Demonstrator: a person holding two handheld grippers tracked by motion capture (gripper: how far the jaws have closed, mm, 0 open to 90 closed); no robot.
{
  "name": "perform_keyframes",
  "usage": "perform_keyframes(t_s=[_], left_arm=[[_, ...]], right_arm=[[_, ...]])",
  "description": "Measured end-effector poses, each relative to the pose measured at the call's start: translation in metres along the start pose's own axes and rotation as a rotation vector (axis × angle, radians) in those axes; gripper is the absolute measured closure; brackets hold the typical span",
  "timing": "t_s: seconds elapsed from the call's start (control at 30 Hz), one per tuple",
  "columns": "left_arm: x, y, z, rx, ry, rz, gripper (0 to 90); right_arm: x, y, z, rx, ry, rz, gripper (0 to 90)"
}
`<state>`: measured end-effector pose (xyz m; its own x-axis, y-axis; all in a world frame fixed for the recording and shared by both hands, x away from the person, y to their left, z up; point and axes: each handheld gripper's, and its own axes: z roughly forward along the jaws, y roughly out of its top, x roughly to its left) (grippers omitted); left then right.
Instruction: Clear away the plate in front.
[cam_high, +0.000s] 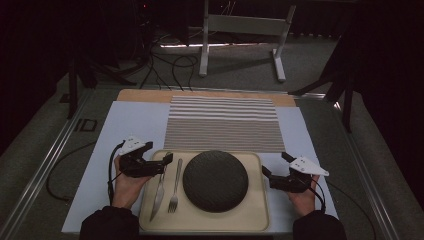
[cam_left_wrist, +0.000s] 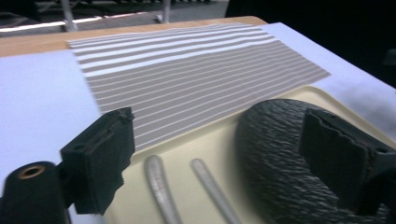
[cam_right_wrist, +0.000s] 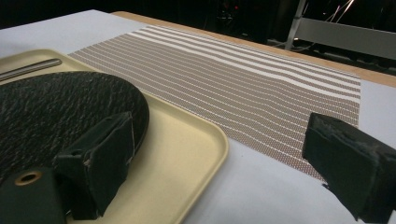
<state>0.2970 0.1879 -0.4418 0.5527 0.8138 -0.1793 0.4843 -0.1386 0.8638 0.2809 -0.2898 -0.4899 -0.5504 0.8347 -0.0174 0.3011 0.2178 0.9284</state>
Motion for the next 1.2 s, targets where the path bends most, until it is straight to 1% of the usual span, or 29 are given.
perform_keyframes(t_s=[0.03, 0.07, 0.1, 0.13, 0.17, 0.2, 0.23, 0.27, 0.3, 0.33, 0.37, 0.4, 0.43, 0.47, 0.5, 0.53, 0.57, 0.6, 0.63, 0.8, 0.87, 0.97, 1.0, 1.2], left_arm=[[0.0, 0.0, 0.0, 0.0, 0.0, 0.0, 9.1], [0.003, -0.001, -0.003, -0.012, 0.012, -0.003, 9.1], [0.007, -0.003, -0.008, -0.03, 0.024, 0.003, 5.5], [0.009, -0.003, -0.01, -0.032, 0.03, 0.012, 4.2], [0.009, -0.003, -0.01, -0.032, 0.03, 0.012, 2.4], [0.011, -0.004, -0.012, -0.034, 0.038, 0.02, 2.4], [0.013, -0.005, -0.014, -0.037, 0.047, 0.032, 0.4], [0.017, -0.007, -0.018, -0.045, 0.062, 0.049, 0.1], [0.017, -0.007, -0.018, -0.045, 0.062, 0.049, 0.0], [0.02, -0.008, -0.022, -0.054, 0.069, 0.047, 0.0], [0.023, -0.01, -0.024, -0.066, 0.076, 0.05, 0.0], [0.025, -0.013, -0.026, -0.073, 0.087, 0.06, 0.0], [0.03, -0.018, -0.03, -0.087, 0.111, 0.067, 0.0], [0.03, -0.018, -0.03, -0.087, 0.111, 0.067, 0.0], [0.035, -0.025, -0.034, -0.103, 0.128, 0.071, 0.0], [0.035, -0.025, -0.034, -0.103, 0.128, 0.071, 0.0], [0.04, -0.031, -0.039, -0.117, 0.138, 0.063, 0.0], [0.04, -0.031, -0.039, -0.117, 0.138, 0.063, 0.0], [0.044, -0.036, -0.042, -0.124, 0.147, 0.056, 0.0], [0.047, -0.049, -0.046, -0.142, 0.161, 0.053, 0.0], [0.047, -0.053, -0.047, -0.149, 0.163, 0.054, 0.0], [0.046, -0.056, -0.047, -0.148, 0.172, 0.062, 0.0], [0.044, -0.06, -0.047, -0.144, 0.176, 0.075, 0.0], [0.044, -0.064, -0.048, -0.145, 0.195, 0.074, 0.0]], right_arm=[[0.0, 0.0, 0.0, 0.0, 0.0, 0.0, 9.1], [0.0, 0.0, 0.0, -0.002, 0.001, 0.0, 9.1], [0.0, 0.0, 0.0, -0.002, 0.001, 0.0, 9.1], [0.001, 0.0, -0.001, -0.002, 0.001, 0.0, 9.1], [0.001, 0.0, -0.001, -0.002, 0.005, 0.001, 9.1], [0.001, 0.0, -0.001, -0.002, 0.005, 0.001, 9.1], [0.002, 0.0, -0.001, -0.002, 0.011, 0.003, 9.1], [0.003, 0.0, -0.002, -0.002, 0.015, 0.004, 9.1], [0.003, 0.0, -0.002, -0.002, 0.015, 0.004, 9.1], [0.006, 0.0, -0.004, -0.003, 0.029, 0.001, 9.1], [0.006, 0.0, -0.004, -0.003, 0.029, 0.001, 9.1], [0.009, 0.0, -0.005, -0.008, 0.033, 0.0, 9.1], [0.009, 0.0, -0.006, -0.011, 0.035, 0.0, 9.1], [0.009, 0.0, -0.006, -0.011, 0.035, 0.0, 9.1], [0.011, 0.0, -0.007, -0.017, 0.039, 0.001, 9.0], [0.011, 0.0, -0.007, -0.017, 0.039, 0.001, 9.0], [0.012, -0.001, -0.009, -0.022, 0.042, 0.002, 9.0], [0.012, -0.001, -0.009, -0.022, 0.042, 0.002, 9.0], [0.013, -0.001, -0.009, -0.023, 0.04, 0.0, 9.0], [0.014, -0.003, -0.012, -0.027, 0.041, 0.005, 9.0], [0.012, -0.004, -0.012, -0.032, 0.043, 0.014, 8.8], [0.01, -0.005, -0.013, -0.036, 0.037, 0.018, 8.7], [0.008, -0.006, -0.013, -0.045, 0.035, 0.018, 8.7], [0.009, -0.008, -0.012, -0.036, 0.045, 0.002, 8.7]])
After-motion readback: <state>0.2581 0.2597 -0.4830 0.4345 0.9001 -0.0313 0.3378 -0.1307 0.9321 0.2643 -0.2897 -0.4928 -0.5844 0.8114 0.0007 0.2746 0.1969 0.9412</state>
